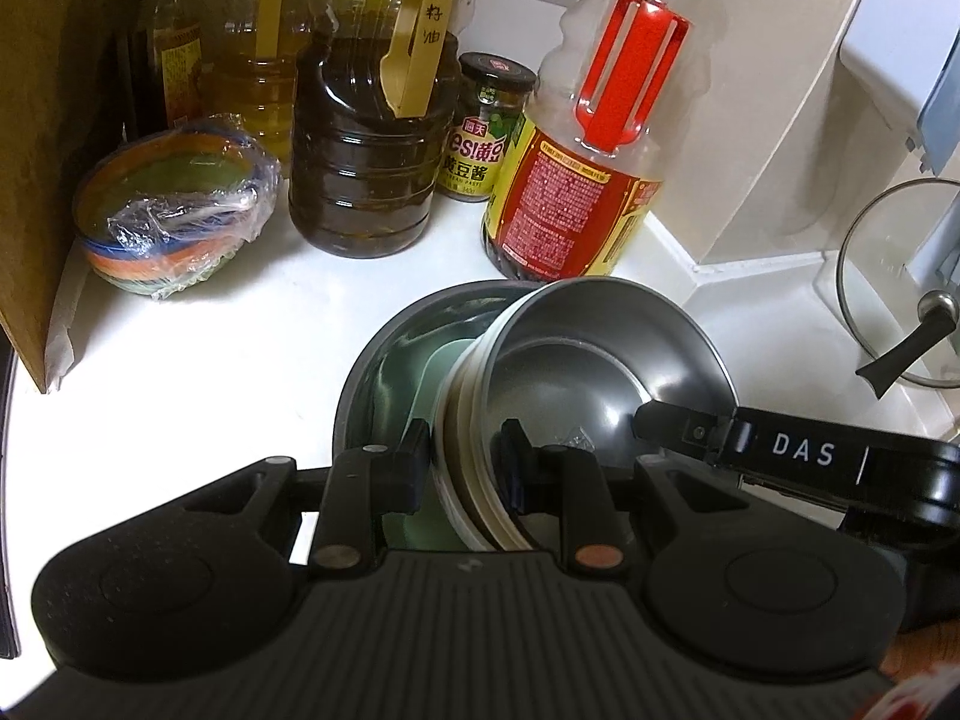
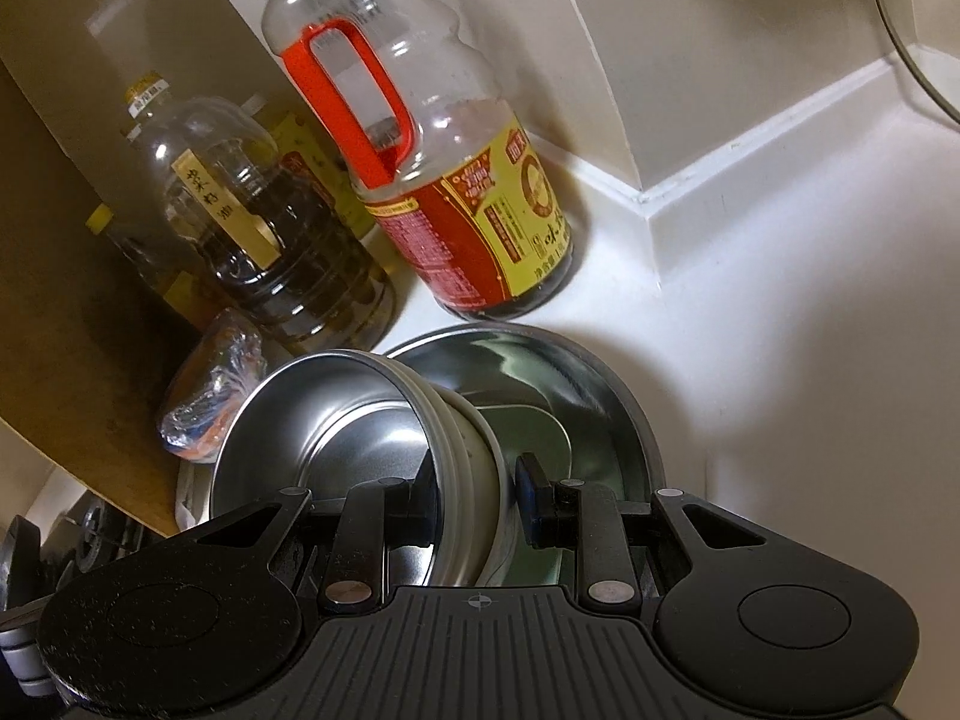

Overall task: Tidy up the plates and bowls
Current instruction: 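Lower the bowl stack onto the green plate in the steel bowl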

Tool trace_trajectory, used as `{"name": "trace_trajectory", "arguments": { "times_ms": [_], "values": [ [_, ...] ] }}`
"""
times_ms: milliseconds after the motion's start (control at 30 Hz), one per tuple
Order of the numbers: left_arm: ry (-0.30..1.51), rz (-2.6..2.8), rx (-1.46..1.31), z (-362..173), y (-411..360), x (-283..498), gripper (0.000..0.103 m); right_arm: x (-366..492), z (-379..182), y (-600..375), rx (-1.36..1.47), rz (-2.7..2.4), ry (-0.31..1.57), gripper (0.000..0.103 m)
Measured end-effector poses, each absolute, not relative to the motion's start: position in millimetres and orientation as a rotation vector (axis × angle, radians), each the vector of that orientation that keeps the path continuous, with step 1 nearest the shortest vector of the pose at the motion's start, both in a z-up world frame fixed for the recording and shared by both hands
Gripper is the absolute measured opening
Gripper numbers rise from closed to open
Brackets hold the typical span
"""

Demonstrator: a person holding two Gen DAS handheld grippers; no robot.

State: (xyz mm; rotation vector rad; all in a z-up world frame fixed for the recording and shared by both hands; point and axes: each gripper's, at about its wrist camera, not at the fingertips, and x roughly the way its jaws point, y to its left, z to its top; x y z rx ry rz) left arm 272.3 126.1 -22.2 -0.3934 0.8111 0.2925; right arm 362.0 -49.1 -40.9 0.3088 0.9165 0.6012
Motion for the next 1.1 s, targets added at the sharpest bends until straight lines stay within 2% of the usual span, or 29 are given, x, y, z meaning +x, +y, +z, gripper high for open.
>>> {"name": "trace_trajectory", "arguments": {
  "times_ms": [1100],
  "values": [
    [0.721,0.268,-0.306,-10.3,134.5,263.5,0.022,349.0,-26.7,-47.0,0.233,0.622,0.819,0.027]
  ]
}}
